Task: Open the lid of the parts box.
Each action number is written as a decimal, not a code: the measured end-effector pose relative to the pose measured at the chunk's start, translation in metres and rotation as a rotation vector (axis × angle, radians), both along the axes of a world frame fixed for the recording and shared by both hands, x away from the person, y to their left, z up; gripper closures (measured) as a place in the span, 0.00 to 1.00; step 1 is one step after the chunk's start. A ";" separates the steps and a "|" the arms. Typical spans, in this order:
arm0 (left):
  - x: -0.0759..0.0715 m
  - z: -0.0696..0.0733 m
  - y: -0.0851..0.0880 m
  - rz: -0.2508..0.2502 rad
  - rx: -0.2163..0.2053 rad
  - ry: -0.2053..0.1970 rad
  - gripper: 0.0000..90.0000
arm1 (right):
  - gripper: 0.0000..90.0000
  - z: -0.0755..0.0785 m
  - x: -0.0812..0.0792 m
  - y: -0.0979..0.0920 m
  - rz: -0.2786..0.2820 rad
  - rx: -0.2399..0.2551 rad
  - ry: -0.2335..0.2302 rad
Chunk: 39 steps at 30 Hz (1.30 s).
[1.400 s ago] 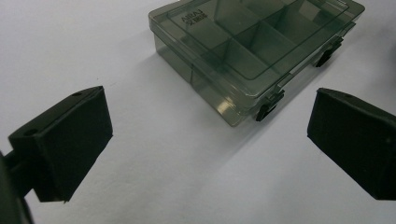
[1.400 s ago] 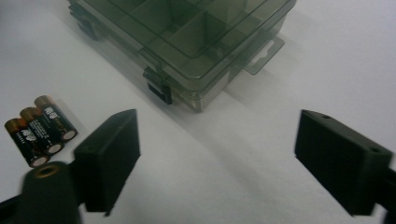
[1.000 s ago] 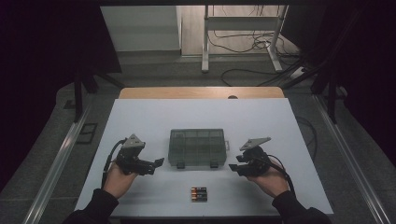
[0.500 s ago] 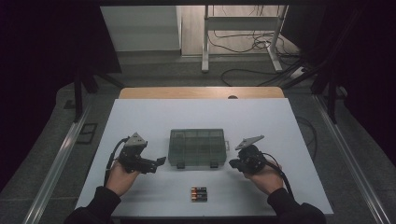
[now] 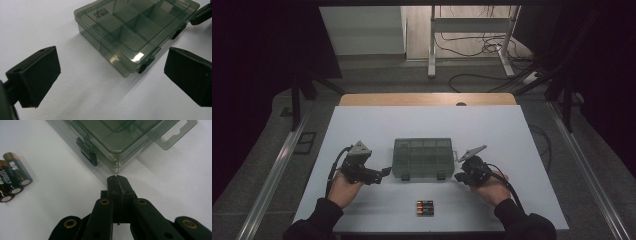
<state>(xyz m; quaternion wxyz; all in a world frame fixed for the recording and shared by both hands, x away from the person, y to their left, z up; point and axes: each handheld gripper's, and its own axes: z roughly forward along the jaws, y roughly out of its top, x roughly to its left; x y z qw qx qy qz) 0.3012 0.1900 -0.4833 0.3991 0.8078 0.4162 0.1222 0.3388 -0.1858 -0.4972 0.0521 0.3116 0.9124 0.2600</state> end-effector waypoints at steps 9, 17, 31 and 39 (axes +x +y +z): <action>0.003 -0.001 0.000 0.003 -0.005 -0.013 0.01 | 0.99 -0.007 0.006 0.004 0.002 -0.033 0.021; 0.002 -0.004 0.000 -0.002 0.001 -0.048 0.01 | 0.99 -0.009 0.008 0.006 0.013 -0.037 0.025; 0.000 -0.009 0.000 -0.050 -0.005 -0.055 0.02 | 0.99 -0.006 0.007 0.007 0.022 -0.031 0.015; -0.002 -0.011 -0.001 -0.049 0.000 -0.032 0.00 | 0.99 -0.002 0.006 0.005 0.021 -0.012 0.009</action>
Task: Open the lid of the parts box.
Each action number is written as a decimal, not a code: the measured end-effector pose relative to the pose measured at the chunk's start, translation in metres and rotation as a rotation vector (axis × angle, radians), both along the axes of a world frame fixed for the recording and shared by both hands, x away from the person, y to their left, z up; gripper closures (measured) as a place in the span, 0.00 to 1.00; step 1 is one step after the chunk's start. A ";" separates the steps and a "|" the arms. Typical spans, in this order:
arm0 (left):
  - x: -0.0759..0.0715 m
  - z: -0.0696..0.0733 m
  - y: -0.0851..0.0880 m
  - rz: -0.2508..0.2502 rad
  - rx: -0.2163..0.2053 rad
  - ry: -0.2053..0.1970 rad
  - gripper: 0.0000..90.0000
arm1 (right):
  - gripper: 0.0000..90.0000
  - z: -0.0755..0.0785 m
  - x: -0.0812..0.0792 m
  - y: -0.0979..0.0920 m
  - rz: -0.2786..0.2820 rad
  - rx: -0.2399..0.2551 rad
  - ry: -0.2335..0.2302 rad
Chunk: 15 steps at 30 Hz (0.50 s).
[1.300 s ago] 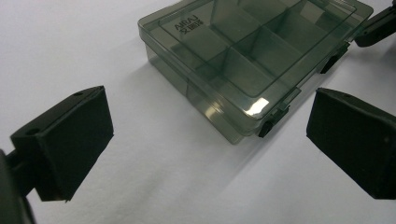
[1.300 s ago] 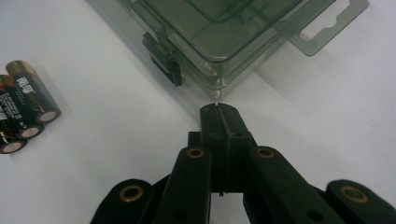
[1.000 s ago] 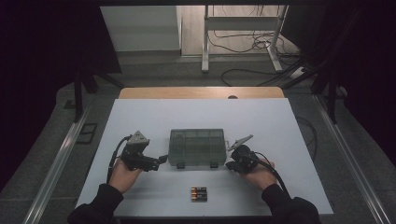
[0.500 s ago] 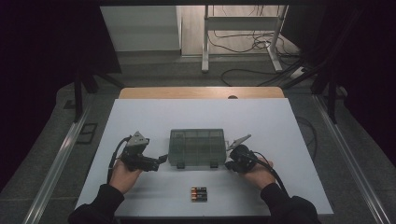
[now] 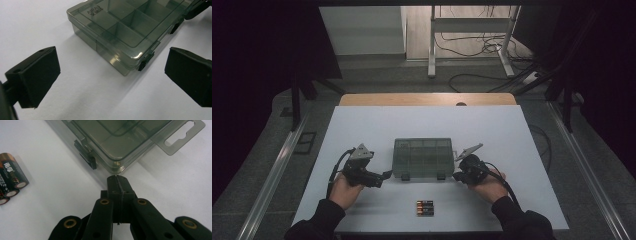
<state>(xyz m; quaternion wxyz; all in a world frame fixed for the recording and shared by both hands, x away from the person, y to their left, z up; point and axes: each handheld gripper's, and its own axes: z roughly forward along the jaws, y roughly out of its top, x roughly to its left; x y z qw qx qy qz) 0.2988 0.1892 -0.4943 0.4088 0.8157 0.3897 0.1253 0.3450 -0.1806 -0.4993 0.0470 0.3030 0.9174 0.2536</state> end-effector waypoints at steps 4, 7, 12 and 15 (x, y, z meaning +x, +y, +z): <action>-0.002 0.000 0.000 0.010 -0.009 0.013 0.00 | 0.99 0.002 -0.001 0.000 0.002 0.007 -0.005; -0.003 0.001 0.000 0.013 -0.004 0.013 0.00 | 0.99 0.002 -0.002 -0.001 0.002 0.011 -0.006; -0.003 0.001 0.000 0.017 -0.002 0.007 0.00 | 0.99 0.004 -0.003 -0.001 0.001 0.019 -0.014; -0.004 0.002 0.000 0.009 0.001 0.000 0.00 | 0.99 0.005 -0.003 -0.001 0.000 0.020 -0.015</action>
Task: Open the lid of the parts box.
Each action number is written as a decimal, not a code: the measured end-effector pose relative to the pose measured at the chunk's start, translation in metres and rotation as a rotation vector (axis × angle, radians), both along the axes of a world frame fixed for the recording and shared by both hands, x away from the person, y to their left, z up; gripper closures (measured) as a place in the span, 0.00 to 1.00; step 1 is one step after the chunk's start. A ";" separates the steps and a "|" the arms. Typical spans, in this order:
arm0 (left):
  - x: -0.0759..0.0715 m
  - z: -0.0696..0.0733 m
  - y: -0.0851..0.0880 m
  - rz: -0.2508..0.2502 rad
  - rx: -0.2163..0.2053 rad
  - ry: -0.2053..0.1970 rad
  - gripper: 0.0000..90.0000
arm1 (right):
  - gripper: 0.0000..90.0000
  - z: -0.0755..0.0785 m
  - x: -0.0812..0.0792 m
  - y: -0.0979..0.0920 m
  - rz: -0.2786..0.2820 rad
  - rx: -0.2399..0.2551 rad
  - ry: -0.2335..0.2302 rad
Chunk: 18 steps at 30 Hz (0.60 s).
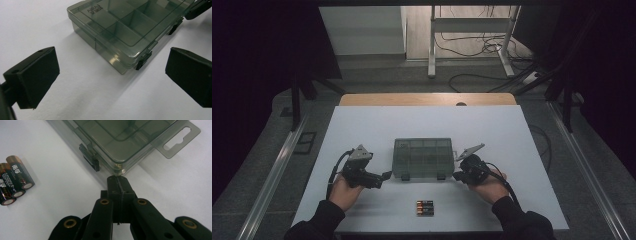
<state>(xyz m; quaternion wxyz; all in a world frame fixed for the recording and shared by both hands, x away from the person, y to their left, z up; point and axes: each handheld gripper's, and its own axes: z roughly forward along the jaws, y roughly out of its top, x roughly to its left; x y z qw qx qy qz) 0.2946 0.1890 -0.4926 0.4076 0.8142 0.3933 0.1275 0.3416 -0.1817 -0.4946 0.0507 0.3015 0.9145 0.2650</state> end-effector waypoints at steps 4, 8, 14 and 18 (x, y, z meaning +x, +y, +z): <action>-0.001 0.000 -0.001 -0.005 0.003 -0.006 0.00 | 0.99 0.001 0.000 -0.001 0.000 0.004 -0.004; -0.001 0.001 -0.002 -0.006 0.003 0.008 0.00 | 0.99 0.003 -0.001 -0.003 -0.004 0.012 -0.008; -0.002 0.001 -0.003 -0.006 0.023 0.016 0.00 | 0.99 0.005 -0.002 -0.004 -0.008 0.015 -0.011; -0.002 0.001 -0.003 -0.004 0.026 0.021 0.00 | 0.99 0.006 -0.002 -0.005 -0.012 0.021 -0.016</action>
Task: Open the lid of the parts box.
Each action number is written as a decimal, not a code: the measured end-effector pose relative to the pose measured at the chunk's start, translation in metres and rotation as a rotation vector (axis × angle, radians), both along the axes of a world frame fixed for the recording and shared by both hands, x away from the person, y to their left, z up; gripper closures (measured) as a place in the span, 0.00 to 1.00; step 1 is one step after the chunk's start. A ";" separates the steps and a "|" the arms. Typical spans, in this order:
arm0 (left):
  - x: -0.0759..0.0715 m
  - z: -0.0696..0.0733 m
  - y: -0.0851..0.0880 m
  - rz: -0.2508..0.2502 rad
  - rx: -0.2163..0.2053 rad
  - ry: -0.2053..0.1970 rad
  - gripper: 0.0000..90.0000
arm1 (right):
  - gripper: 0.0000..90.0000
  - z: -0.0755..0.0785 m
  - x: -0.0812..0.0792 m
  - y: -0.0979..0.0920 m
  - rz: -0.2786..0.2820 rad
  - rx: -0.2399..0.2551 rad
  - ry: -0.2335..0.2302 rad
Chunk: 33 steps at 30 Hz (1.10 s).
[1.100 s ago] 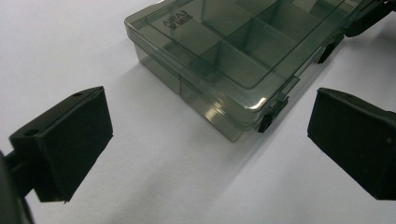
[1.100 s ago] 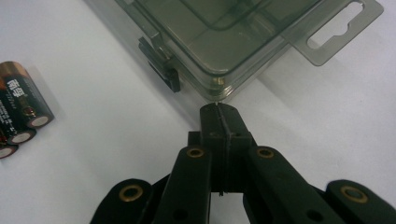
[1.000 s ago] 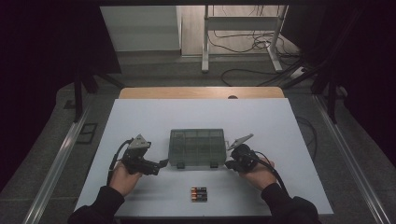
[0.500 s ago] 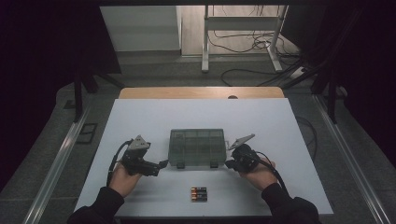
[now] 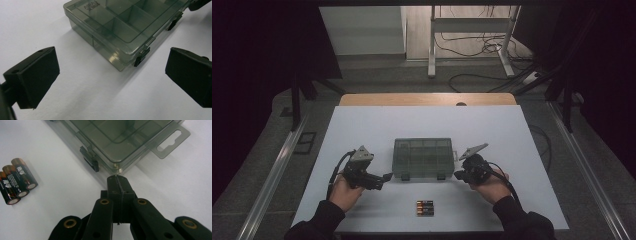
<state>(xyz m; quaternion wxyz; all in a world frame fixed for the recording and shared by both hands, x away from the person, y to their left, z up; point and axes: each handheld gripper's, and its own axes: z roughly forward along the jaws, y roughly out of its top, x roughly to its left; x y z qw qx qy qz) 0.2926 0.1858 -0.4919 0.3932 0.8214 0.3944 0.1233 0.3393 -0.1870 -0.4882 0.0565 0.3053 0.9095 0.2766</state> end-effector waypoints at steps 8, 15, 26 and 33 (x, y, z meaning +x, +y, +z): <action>0.000 -0.001 -0.001 -0.001 0.022 0.006 0.00 | 0.99 0.002 0.000 0.000 -0.013 0.021 0.000; 0.000 0.000 0.000 0.004 0.023 0.011 0.00 | 0.99 0.005 -0.001 -0.001 -0.019 0.049 -0.009; -0.001 0.003 0.003 0.013 -0.020 0.025 0.00 | 0.99 0.012 -0.003 -0.002 -0.025 0.080 -0.033; -0.001 0.005 0.004 -0.009 -0.033 0.032 0.03 | 0.99 0.017 -0.003 -0.004 -0.035 0.108 -0.055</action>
